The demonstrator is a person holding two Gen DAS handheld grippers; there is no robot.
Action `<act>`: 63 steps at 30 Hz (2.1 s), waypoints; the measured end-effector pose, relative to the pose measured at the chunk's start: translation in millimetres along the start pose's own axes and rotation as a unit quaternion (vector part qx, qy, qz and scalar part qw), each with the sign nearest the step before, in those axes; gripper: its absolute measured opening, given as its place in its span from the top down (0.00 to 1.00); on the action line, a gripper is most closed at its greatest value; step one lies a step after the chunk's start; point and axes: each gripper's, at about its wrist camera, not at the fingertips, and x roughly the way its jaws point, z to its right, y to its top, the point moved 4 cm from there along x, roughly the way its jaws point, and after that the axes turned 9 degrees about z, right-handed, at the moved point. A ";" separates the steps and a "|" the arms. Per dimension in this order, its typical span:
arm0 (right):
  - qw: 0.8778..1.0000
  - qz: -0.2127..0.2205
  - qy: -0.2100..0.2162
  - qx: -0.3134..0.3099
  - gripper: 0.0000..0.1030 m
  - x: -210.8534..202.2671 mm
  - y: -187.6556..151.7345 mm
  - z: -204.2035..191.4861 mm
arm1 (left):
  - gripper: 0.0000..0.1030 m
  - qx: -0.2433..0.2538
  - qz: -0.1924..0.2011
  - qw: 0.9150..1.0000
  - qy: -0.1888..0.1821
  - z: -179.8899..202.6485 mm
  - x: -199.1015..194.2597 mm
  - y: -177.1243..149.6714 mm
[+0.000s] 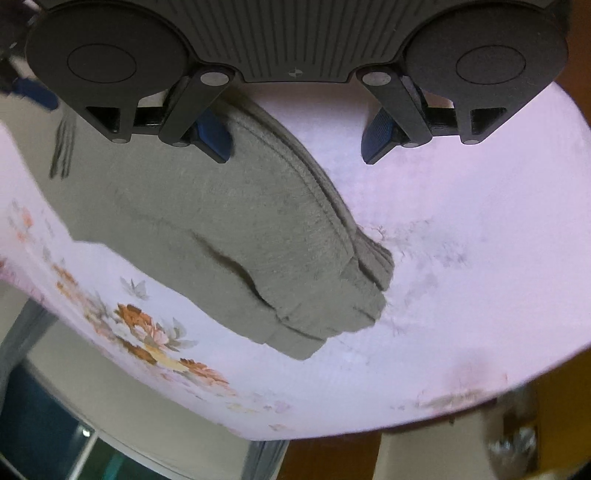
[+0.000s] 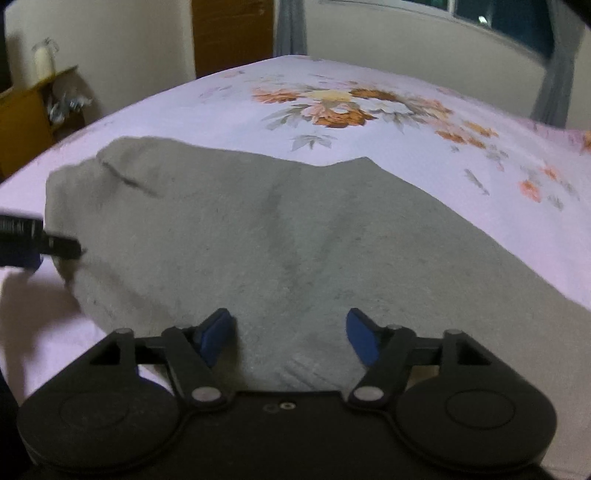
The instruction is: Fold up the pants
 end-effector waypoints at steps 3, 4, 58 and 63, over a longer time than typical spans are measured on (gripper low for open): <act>1.000 0.000 0.004 0.006 0.25 0.2 0.3 0.8 | 0.19 -0.033 -0.009 0.999 -0.017 -5.6 10.4 2.3; 1.000 0.000 0.005 0.010 0.25 0.2 0.4 1.7 | 0.16 -0.042 -0.010 0.999 -0.025 -6.1 12.8 2.9; 0.962 0.057 -0.035 0.264 0.25 -83.0 -40.6 176.5 | 0.82 0.332 0.055 0.901 -0.273 280.7 -65.9 -66.5; 0.942 0.062 0.005 0.329 0.23 -92.9 -55.7 194.0 | 0.79 0.377 0.063 0.892 -0.242 283.9 -83.2 -81.1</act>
